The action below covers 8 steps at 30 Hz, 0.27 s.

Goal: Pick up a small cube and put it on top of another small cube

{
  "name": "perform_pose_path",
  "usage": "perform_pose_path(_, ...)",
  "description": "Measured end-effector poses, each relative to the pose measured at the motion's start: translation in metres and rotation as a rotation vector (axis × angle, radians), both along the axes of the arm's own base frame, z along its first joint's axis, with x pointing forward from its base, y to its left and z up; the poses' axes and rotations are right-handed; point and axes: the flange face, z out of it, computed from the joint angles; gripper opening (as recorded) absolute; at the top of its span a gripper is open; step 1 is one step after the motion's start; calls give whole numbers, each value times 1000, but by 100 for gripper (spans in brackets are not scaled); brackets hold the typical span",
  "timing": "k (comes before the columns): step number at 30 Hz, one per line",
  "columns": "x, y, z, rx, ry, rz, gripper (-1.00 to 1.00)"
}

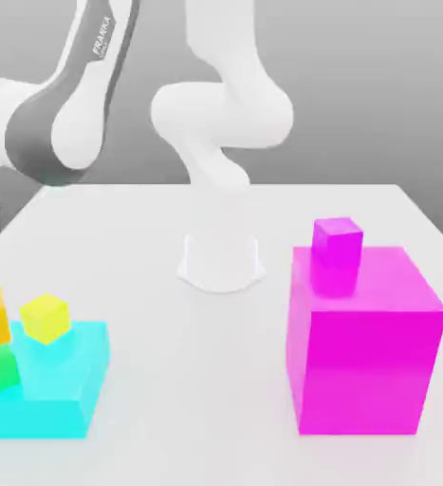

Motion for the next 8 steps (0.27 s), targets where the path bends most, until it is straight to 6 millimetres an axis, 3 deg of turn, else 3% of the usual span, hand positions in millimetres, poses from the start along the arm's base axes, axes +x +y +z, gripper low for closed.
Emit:
perform_pose_path(6,-1,0,-5,0,0,0,100)
perform_pose_path(8,1,0,7,2,-3,1,100)
